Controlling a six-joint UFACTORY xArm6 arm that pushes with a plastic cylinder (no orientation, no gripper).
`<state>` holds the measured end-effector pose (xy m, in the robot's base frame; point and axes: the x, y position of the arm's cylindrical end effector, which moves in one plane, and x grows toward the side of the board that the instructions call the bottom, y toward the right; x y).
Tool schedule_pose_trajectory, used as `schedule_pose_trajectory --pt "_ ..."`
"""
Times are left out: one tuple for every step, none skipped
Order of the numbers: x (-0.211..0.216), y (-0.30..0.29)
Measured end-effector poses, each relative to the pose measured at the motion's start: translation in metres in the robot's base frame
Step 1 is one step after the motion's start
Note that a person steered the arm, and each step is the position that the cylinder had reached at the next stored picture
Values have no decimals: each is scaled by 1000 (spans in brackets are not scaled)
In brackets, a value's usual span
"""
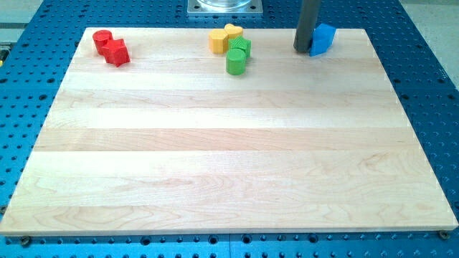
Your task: Separate red circle from the red star
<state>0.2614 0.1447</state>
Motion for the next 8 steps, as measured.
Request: schedule_pose_trajectory --pt "121 -115" --pt "140 -280" --pt "77 -430" --pt "61 -447" --pt "-11 -443" --pt "-32 -432" --pt "-29 -346" --pt "57 -326"
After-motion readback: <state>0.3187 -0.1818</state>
